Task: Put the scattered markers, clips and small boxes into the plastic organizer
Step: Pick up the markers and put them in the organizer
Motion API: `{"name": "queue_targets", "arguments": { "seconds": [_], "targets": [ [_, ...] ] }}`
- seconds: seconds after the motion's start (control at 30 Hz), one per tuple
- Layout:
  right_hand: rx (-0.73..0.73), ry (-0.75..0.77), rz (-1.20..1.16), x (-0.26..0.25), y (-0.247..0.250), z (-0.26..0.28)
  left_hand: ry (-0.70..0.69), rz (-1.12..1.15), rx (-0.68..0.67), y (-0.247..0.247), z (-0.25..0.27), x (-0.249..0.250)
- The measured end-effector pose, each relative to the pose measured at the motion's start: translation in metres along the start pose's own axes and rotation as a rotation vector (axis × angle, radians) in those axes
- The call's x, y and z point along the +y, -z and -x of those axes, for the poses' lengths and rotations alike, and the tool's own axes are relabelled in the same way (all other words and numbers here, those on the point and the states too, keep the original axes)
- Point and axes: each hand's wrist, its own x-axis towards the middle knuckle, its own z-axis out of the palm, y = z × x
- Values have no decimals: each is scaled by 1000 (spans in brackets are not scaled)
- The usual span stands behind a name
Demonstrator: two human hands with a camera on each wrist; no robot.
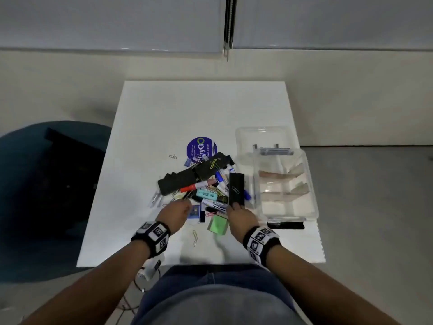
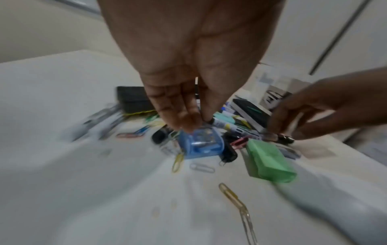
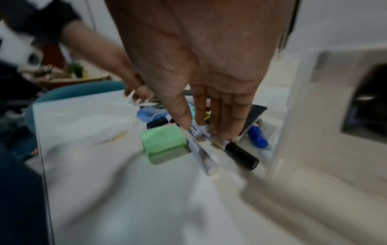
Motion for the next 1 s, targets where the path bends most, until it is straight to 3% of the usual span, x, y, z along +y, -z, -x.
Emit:
{"name": "queue_targets", "arguments": {
  "seconds": [0.13, 0.23, 0.37, 0.8, 1.0],
  "targets": [
    [71, -61, 81, -10, -7, -9, -179, -235, 105, 6, -35, 38],
    [36, -118, 57, -5, -12, -18, -207, -469, 45, 5, -54, 49],
    [-35, -173, -19, -1, -10, -22, -239, -599, -46, 9, -69, 55],
    [-179, -227, -208, 0, 16, -17, -215, -634, -107, 28, -70, 61],
    [-400, 1, -383, 14, 94, 25, -101, -357, -212, 48, -50, 49]
  ]
}}
